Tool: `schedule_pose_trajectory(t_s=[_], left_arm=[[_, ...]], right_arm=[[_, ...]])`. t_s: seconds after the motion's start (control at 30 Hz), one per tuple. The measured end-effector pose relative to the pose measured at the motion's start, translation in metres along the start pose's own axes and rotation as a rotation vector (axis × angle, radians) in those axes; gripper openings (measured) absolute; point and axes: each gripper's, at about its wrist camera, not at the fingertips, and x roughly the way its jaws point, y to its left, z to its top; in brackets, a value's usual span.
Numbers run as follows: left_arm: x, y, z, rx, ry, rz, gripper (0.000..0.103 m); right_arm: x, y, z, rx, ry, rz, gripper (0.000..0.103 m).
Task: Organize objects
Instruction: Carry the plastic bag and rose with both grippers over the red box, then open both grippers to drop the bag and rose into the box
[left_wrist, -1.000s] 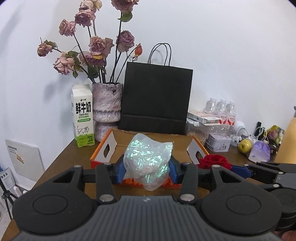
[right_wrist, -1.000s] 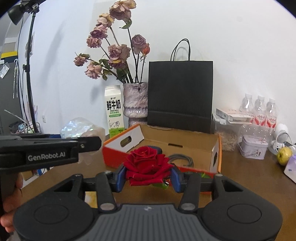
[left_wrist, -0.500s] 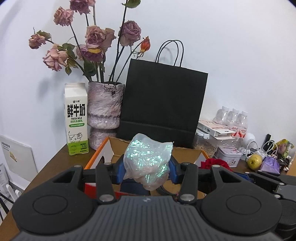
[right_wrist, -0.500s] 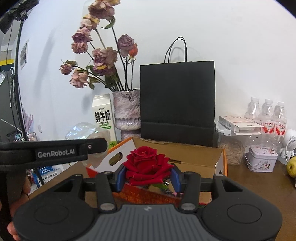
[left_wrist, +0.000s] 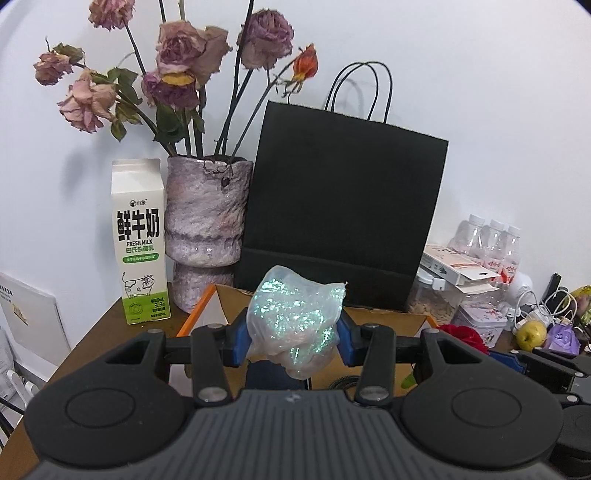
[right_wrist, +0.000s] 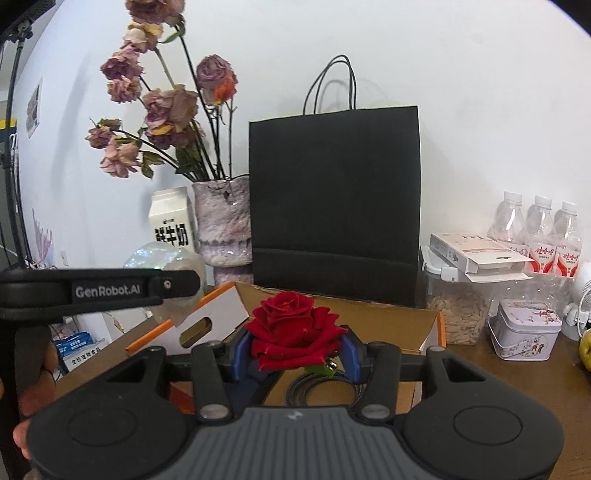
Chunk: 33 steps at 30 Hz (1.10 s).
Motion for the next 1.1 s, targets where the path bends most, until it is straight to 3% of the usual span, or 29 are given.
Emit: schedule_pose_trajectory(t_s=[0.37, 0.47, 0.53, 0.57, 0.6, 0.63, 0.67, 0.7, 1.1], left_arm=[[0.038, -0.003, -0.006, 0.029, 0.068, 0.006, 0.046], [0.047, -0.003, -0.011, 0.02, 0.093, 0.011, 0.05], [0.053, -0.003, -0.014, 0.016, 0.115, 0.012, 0.06], [0.055, -0.002, -0.015, 0.011, 0.124, 0.013, 0.075], [0.056, -0.002, -0.016, 0.007, 0.129, 0.016, 0.092], [0.055, -0.001, -0.016, 0.004, 0.122, 0.022, 0.098], [0.053, 0.0, -0.016, 0.0, 0.108, 0.028, 0.103], [0.052, 0.0, -0.015, -0.002, 0.1, 0.034, 0.103], [0.051, -0.002, -0.015, 0.01, 0.098, 0.037, 0.103]], right_arm=[[0.04, -0.017, -0.01, 0.019, 0.08, -0.039, 0.047], [0.047, -0.02, -0.015, 0.025, 0.094, -0.049, 0.048], [0.05, -0.021, -0.018, 0.03, 0.106, -0.057, 0.05], [0.052, -0.022, -0.019, 0.029, 0.116, -0.064, 0.053], [0.054, -0.023, -0.02, 0.031, 0.122, -0.068, 0.063], [0.055, -0.024, -0.021, 0.037, 0.124, -0.074, 0.073], [0.056, -0.025, -0.021, 0.041, 0.124, -0.086, 0.097], [0.056, -0.025, -0.022, 0.039, 0.123, -0.102, 0.103], [0.056, -0.024, -0.021, 0.027, 0.138, -0.123, 0.103]])
